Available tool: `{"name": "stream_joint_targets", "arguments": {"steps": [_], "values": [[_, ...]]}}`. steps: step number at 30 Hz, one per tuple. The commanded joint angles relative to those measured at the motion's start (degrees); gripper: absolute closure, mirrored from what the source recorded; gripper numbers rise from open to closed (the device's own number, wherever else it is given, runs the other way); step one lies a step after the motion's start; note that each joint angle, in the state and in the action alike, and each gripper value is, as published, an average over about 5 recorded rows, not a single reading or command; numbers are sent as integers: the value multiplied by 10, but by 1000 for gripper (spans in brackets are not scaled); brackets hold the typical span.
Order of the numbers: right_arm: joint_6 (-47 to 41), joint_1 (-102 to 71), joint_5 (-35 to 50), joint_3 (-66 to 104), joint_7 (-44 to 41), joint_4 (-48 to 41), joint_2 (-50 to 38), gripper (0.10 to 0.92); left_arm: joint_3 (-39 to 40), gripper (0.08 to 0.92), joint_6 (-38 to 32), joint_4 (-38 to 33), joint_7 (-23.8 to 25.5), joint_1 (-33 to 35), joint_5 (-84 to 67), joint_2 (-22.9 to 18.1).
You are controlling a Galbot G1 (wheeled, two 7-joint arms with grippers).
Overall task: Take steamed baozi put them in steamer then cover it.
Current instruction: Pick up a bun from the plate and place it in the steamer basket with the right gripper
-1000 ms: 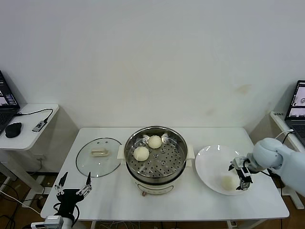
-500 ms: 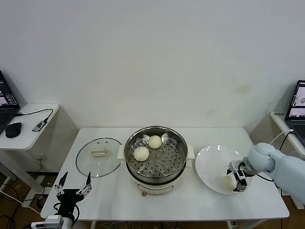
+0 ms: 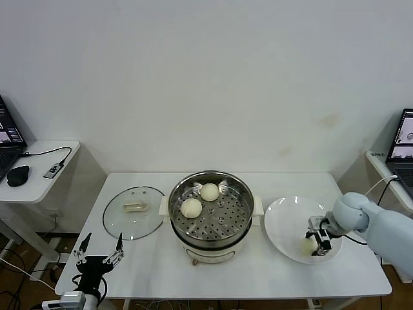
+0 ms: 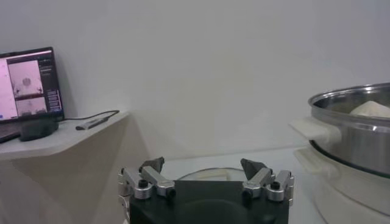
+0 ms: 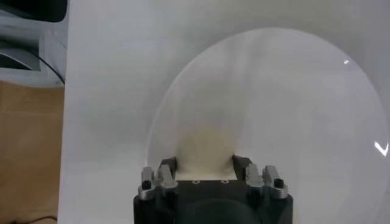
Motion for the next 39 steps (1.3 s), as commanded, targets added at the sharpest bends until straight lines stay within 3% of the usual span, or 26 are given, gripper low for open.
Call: {"name": "stream_joint_targets", "arguments": {"steps": [1,11,20,27,39], "values": [[-3,82,30,-28,-10,13,-18,448,1,177,0,-1,0,-1,-1,1],[-14,291,117,-97,-21,20,-4,448,5,177,0,-4,0,-4,-2,6],[-23,499,185,-233,-9,25,102,448,2,177,0,-8,0,-3,-5,8],[-17,512,228,-266,24,37,192,446,0,177,0,-16,2,-3,-6,3],[86,466,258,-336,54,38,298,444,-13,177,1,-18,1,-2,-7,-3]]}}
